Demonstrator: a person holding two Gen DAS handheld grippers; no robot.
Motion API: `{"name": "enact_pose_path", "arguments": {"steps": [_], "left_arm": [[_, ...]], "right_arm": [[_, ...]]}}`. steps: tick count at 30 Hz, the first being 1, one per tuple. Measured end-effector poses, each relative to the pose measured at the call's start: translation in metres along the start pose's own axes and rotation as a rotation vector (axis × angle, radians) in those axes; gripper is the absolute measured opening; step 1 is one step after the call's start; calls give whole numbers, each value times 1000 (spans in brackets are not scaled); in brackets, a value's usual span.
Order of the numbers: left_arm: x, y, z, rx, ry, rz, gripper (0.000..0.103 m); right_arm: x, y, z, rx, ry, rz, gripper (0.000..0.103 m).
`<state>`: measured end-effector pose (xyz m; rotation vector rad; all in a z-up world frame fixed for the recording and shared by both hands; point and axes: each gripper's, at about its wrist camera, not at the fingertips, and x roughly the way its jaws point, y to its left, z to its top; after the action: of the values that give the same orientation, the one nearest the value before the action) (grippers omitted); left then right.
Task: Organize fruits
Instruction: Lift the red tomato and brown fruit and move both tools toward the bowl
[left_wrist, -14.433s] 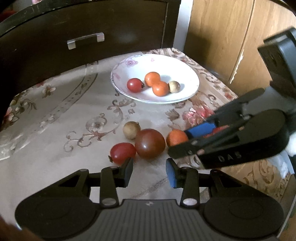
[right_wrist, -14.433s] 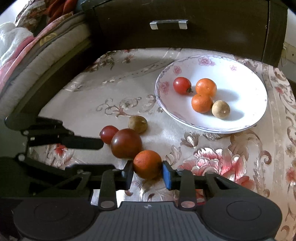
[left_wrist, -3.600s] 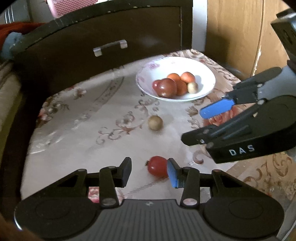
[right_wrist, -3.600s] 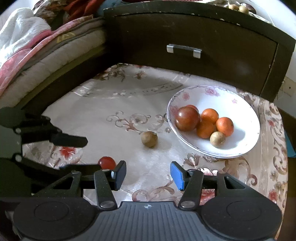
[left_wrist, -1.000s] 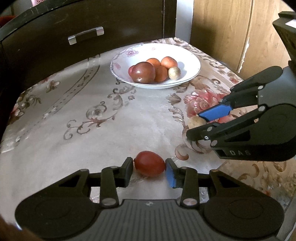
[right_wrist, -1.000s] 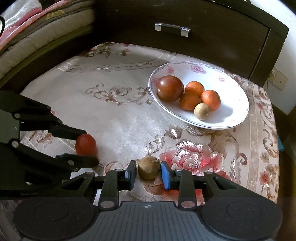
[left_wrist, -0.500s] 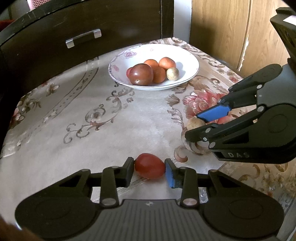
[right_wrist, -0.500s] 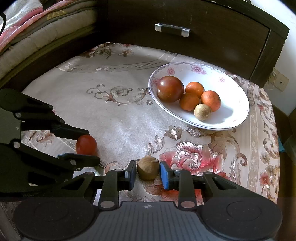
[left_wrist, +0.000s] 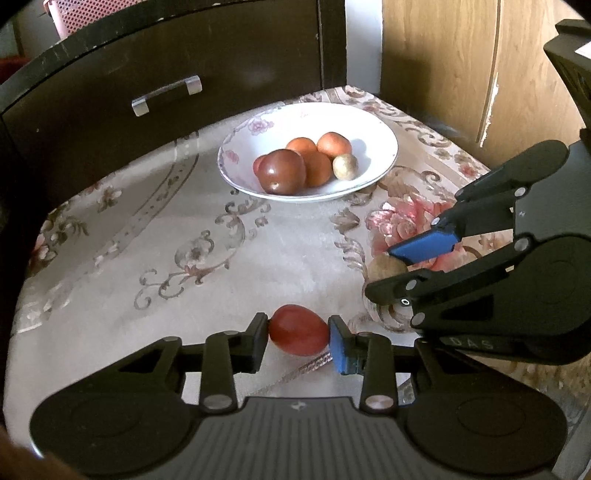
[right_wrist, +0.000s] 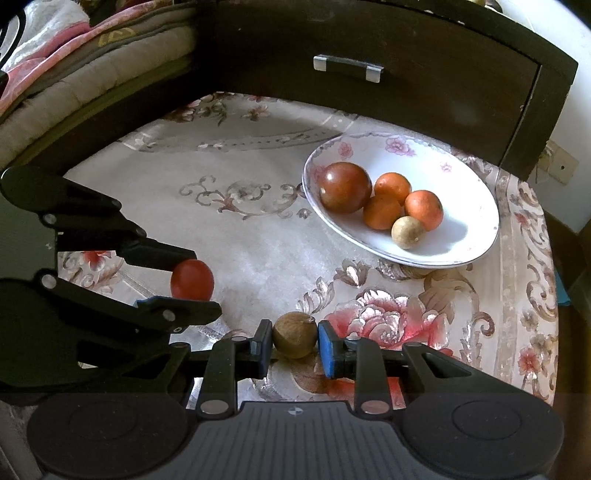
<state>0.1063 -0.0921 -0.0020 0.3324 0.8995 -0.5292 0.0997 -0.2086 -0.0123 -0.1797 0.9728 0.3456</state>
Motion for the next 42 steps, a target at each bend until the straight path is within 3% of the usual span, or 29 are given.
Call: {"name": "enact_pose_path", "arguments": {"steps": [42], "left_arm": [[1, 7, 30, -9, -67, 16, 43]], "right_arm": [[-10, -19, 15, 64, -57, -39, 21]]}}
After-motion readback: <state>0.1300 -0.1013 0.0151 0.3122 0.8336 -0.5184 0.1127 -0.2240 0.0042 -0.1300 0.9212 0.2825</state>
